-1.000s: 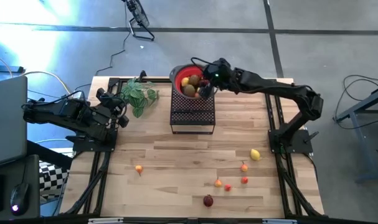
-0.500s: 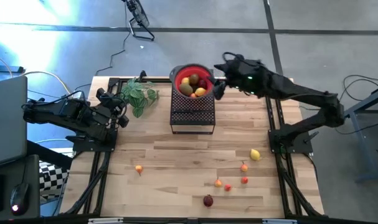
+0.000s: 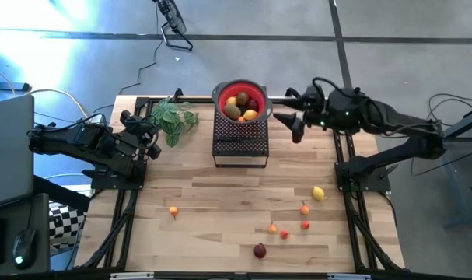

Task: Pick & Place Fruit
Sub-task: Put the lemon into the red strainer bowl

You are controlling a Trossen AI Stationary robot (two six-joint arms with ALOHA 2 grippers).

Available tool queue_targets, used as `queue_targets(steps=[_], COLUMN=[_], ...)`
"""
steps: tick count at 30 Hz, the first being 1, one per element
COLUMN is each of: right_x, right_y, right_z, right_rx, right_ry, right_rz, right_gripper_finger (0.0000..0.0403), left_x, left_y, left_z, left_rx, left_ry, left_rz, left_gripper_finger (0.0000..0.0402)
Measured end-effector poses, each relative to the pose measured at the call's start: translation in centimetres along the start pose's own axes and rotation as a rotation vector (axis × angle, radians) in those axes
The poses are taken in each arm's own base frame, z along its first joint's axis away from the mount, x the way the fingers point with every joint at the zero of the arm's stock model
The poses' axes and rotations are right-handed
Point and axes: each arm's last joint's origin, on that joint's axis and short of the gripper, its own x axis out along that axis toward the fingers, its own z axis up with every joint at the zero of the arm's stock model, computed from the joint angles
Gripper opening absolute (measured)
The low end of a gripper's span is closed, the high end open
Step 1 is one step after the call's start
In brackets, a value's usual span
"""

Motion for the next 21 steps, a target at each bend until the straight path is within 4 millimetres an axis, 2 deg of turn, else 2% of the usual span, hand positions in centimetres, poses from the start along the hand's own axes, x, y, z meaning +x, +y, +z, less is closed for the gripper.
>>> queue_targets(steps=[6, 12, 21], right_x=[-0.8, -2.1, -3.6], right_y=[-0.4, -0.9, -1.2], right_z=[-2.8, -5.8, -8.1], right_rx=[0.271, 0.452, 0.617], right_ry=[0.273, 0.601, 0.783], right_rz=[-0.083, -0.242, -0.564], right_gripper_finger=[0.0251, 0.0242, 0.0239], left_x=[0.0, 0.0, 0.0], left_y=[0.0, 0.0, 0.0], left_z=[0.0, 0.0, 0.0], left_rx=[0.001, 0.001, 0.0], left_ry=[0.0, 0.0, 0.0], left_rz=[0.0, 0.0, 0.0], left_gripper_finger=[0.0, 0.0, 0.0])
